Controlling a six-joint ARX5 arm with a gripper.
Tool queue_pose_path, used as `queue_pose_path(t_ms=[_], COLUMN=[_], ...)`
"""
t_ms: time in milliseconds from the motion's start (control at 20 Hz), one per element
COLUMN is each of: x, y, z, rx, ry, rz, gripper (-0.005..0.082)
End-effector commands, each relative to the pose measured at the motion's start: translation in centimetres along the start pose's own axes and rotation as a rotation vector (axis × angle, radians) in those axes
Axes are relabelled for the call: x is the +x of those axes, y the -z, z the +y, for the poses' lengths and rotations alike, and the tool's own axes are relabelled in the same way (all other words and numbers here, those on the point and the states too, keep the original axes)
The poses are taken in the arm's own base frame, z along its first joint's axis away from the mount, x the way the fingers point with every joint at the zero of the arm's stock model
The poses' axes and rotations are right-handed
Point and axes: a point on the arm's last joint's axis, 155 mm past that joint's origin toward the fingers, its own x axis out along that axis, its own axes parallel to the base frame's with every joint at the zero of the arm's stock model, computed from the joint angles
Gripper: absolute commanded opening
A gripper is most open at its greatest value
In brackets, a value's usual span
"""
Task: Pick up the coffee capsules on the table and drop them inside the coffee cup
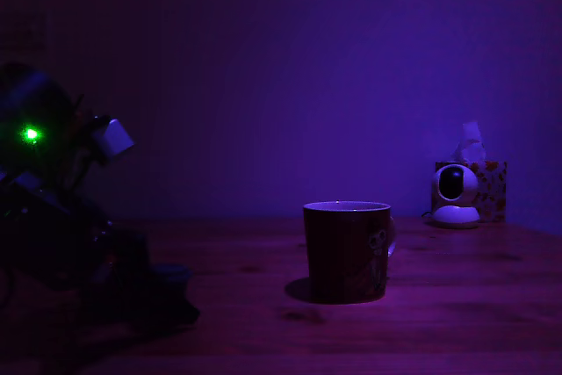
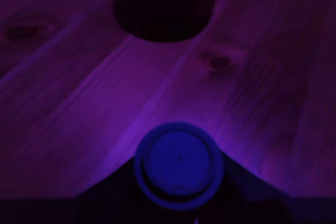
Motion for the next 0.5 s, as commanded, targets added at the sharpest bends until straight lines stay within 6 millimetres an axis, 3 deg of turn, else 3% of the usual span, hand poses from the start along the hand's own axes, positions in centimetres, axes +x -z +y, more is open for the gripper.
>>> queue_pose_path(t_ms=[0, 200, 450], x=[0.0, 0.1, -0.1], y=[2.2, 1.9, 1.0], z=[-0.8, -0.7, -0.6], rx=[-0.042, -0.040, -0.033], ry=[0.020, 0.018, 0.017], rz=[0.057, 0.044, 0.020], gripper=[0.0267, 0.0146, 0.0127])
